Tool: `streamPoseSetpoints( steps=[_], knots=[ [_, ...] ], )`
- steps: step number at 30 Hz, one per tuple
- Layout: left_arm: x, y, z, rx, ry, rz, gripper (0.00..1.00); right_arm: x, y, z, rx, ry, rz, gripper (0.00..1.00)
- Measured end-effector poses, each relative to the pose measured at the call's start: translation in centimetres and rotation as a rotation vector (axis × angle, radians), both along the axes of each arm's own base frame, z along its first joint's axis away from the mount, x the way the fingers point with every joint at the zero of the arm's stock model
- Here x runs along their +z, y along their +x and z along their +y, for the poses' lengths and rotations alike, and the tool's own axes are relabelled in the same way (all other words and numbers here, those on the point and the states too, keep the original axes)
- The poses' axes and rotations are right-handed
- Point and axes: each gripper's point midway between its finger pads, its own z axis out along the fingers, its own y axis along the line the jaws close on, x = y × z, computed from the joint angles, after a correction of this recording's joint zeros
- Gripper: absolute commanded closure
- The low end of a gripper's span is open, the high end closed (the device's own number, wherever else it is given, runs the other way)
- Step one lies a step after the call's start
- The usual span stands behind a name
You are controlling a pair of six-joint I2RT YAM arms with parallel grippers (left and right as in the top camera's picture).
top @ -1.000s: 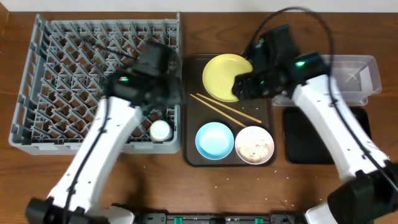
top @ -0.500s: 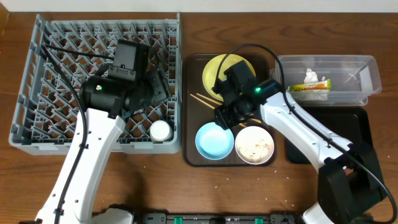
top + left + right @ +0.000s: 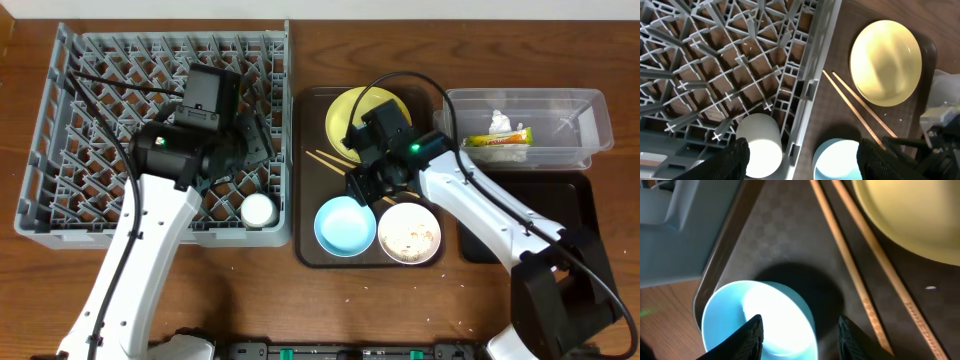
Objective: Sort waste into correct bins and load items into the dishwasher
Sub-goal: 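Open the left gripper and lift it above the rack, then move the right gripper down to the pink bowl with scraps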
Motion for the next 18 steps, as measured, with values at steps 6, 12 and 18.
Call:
streamPoseSetpoints(
  steps=[6,12,18],
  knots=[
    [0.14,-0.01,-0.91,-0.027,-0.003,-0.011,0.30,0.15,-0.11,-0.48,-0.011,-0.010,0.018,0.56],
    [0.51,0.57,-1.10,-0.027,-0.010,-0.039,0.30,-0.04,-0.62,-0.79,-0.011,-0.024,0.041,0.57],
    [0.49,0.57,-1.10,-0.027,-0.010,-0.039,0.30,-0.01,-0.50,-0.83,-0.014,-0.022,0.038,0.59]
  ],
)
